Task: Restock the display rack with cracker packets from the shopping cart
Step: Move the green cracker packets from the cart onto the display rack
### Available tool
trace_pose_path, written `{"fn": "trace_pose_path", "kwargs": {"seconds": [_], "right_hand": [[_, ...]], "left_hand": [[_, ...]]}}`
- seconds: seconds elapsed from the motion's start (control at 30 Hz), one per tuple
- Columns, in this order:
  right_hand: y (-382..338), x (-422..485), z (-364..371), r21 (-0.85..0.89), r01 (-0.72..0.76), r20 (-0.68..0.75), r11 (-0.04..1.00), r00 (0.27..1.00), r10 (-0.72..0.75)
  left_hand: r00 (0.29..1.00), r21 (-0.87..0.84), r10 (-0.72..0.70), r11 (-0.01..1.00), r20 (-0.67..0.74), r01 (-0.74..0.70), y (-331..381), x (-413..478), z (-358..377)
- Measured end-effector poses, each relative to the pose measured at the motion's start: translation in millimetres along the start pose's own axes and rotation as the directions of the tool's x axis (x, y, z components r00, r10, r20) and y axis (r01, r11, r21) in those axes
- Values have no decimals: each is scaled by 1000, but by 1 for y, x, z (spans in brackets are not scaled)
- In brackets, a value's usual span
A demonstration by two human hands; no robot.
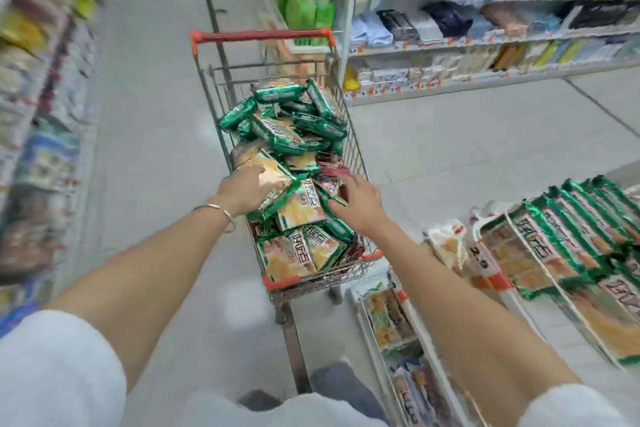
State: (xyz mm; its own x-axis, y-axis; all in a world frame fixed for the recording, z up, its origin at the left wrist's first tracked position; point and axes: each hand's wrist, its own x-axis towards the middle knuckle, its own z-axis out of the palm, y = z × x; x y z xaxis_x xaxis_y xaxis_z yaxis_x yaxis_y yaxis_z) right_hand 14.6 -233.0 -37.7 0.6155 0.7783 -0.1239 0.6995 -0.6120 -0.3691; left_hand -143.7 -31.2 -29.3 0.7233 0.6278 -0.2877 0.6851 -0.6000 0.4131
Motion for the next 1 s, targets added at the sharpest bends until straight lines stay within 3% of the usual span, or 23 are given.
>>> {"fn": "trace_pose_path", "kwargs": {"seconds": [0.17, 0.3, 0.47, 0.7, 0.73, 0.8, 0.87, 0.93, 1.0], "right_hand": [[-19, 62, 23, 52, 25, 135, 998, 990, -32], [-30, 107, 37, 230, -93, 310, 969, 951, 18], [-48, 142, 60, 373, -151, 401, 915, 916, -12], [-71, 166, 72, 340, -232, 620, 911, 784, -31], [-73, 168, 62, 379, -295, 677, 877, 735, -45], [-75, 168, 40, 424, -450, 819, 786, 560, -121], [-74, 167, 25, 459, -621, 879, 635, 422, -221], [-75, 169, 19, 522, -729, 853, 444, 433, -291], [-82, 168, 13, 590, -758, 800, 278, 501, -330]], "left_hand": [[982, -187, -180, 968, -49, 168, -48, 3, -11], [937, -316, -337, 902, -89, 294, -61, 9, -18], [854, -445, -509, 793, -106, 417, -79, 17, -14], [750, -630, -659, 607, -57, 485, -103, 6, 3], [737, -689, -676, 544, -23, 478, -104, 4, 5], [711, -798, -700, 390, 66, 459, -102, 1, 4], [721, -856, -675, 272, 156, 441, -97, -2, -1], [791, -901, -567, 183, 229, 393, -86, -3, -11], [859, -952, -444, 35, 257, 303, -69, 2, -22]]}}
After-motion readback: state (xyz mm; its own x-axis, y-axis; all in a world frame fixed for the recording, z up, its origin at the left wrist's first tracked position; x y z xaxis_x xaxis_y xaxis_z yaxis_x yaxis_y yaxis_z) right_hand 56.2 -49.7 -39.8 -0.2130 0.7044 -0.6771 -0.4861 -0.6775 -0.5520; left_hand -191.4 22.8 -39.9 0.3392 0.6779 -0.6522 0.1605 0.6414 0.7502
